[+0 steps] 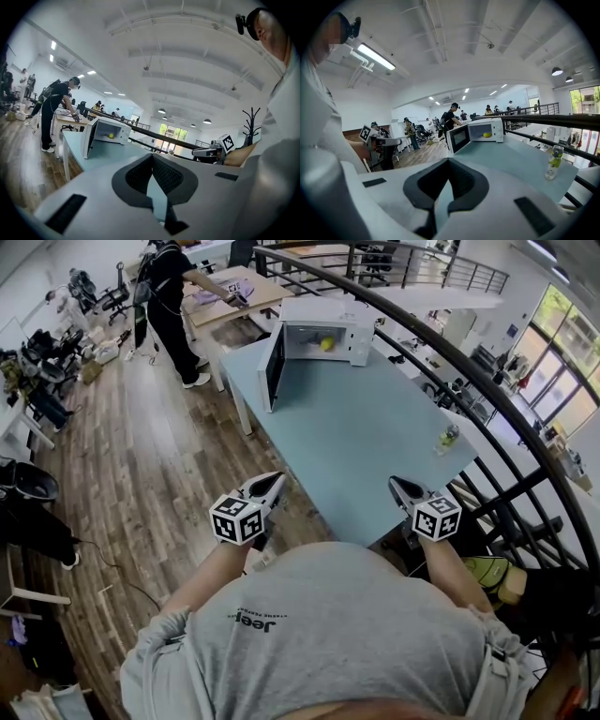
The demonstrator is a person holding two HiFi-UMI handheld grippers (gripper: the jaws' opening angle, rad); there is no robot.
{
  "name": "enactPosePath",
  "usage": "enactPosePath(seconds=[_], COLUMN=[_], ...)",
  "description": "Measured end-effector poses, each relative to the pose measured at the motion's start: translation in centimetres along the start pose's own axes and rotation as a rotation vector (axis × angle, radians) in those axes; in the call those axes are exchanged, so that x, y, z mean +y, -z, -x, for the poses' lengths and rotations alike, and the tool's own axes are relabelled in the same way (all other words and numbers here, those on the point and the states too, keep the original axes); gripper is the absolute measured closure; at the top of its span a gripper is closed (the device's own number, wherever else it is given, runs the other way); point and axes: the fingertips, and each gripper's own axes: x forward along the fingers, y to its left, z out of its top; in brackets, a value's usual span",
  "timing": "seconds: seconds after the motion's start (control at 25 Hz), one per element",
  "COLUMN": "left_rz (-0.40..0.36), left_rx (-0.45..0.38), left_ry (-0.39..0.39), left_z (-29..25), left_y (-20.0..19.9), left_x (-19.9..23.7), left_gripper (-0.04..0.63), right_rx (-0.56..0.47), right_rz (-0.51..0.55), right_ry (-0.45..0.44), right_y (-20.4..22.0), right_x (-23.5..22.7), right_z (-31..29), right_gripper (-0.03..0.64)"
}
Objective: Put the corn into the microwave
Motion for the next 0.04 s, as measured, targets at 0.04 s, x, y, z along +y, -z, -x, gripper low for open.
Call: enactPosePath(seconds=[0.04], left_rz=[0.000], left_rx=[0.000], left_ry=[0.000], left_z=[-0.14], left_y=[-0.06], left_x=[-0.03], left_gripper=[0.575], right_rx=[0.001], right_rz=[0.002], right_ry=[-0.003], right_y=[-0.10], right_x=[-0.05], right_z=[-0.09], right_gripper=[0.601])
